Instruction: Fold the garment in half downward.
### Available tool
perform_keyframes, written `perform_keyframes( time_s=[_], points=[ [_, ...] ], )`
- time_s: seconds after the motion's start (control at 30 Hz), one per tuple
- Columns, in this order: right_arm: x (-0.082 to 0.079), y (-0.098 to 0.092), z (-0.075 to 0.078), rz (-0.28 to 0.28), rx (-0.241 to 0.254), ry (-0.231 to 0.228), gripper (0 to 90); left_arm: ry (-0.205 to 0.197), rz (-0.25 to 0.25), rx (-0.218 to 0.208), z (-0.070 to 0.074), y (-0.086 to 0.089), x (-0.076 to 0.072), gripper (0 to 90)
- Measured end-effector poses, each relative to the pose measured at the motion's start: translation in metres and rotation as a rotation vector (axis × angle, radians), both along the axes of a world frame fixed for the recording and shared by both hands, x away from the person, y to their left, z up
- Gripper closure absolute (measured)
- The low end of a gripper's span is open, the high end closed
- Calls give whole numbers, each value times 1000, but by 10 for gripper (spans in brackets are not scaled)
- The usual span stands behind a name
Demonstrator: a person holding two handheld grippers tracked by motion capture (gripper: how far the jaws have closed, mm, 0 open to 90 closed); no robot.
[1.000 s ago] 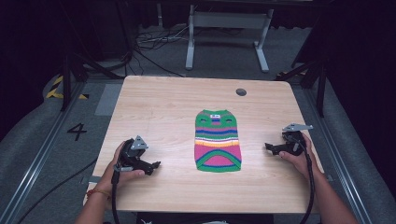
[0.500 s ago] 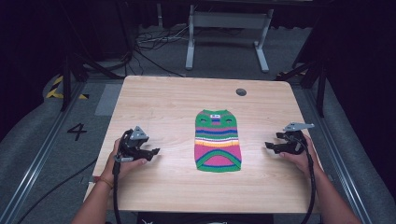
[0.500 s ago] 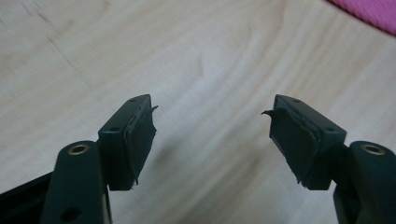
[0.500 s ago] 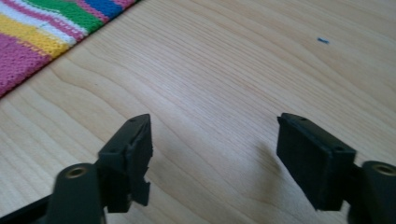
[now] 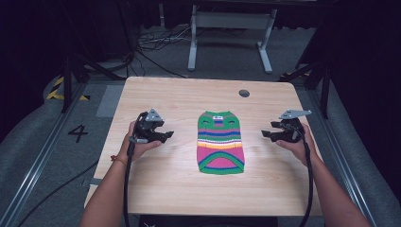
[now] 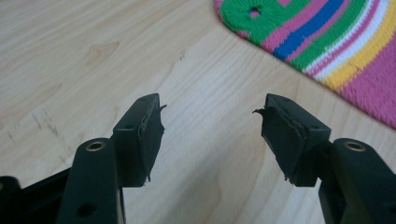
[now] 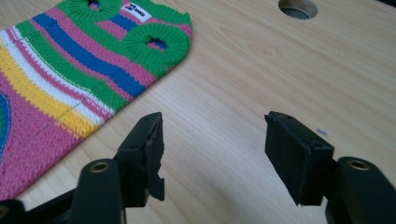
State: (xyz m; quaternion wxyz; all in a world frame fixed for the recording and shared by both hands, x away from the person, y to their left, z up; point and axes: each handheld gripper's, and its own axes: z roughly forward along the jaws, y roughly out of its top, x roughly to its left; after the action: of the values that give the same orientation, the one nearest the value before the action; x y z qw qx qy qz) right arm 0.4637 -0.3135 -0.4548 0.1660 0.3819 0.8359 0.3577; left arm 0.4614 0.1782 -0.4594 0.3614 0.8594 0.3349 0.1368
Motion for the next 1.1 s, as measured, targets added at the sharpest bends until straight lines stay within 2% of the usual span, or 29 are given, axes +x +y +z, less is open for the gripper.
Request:
perform_keyframes(
  time_s=[0.13,0.23,0.37,0.43,0.47,0.5,0.53,0.6,0.67,0.7,0.77,0.83,0.9,0.93,1.03,1.1],
  points=[
    [10,12,6,29,-10,-3,445,-12,1,-17,6,-12,16,401],
    [22,23,9,45,-26,-5,469,-17,-13,-30,10,-24,30,457],
    [40,40,12,60,-28,-9,496,-11,-33,-45,8,-41,46,529],
    [48,48,13,68,-29,-12,520,-13,-36,-38,6,-47,50,571],
    [48,48,13,68,-29,-12,520,-6,-34,-43,5,-52,54,571],
    [56,57,12,79,-13,-4,537,-2,-27,-44,3,-60,60,584],
    [56,57,12,79,-13,-4,537,-2,-27,-44,3,-60,60,598],
    [66,71,9,89,-46,-15,552,10,-23,-44,-1,-73,68,607],
    [73,79,5,90,-50,2,550,21,-24,-49,-3,-82,73,626],
    [77,82,3,90,-56,5,550,15,-23,-38,-4,-86,75,628],
    [82,88,0,95,-47,-1,555,24,-17,-38,-7,-96,79,648],
    [85,90,-3,94,-48,13,555,26,-21,-30,-8,-99,81,649],
    [92,95,-8,85,-50,27,559,31,-25,-5,-10,-109,86,649],
    [98,98,-13,77,-46,41,562,31,-27,-7,-12,-116,90,651],
    [103,101,-18,65,-49,47,567,40,-10,-10,-15,-122,96,648],
    [106,103,-24,68,-41,66,577,55,4,-13,-20,-125,100,646]
  ],
)
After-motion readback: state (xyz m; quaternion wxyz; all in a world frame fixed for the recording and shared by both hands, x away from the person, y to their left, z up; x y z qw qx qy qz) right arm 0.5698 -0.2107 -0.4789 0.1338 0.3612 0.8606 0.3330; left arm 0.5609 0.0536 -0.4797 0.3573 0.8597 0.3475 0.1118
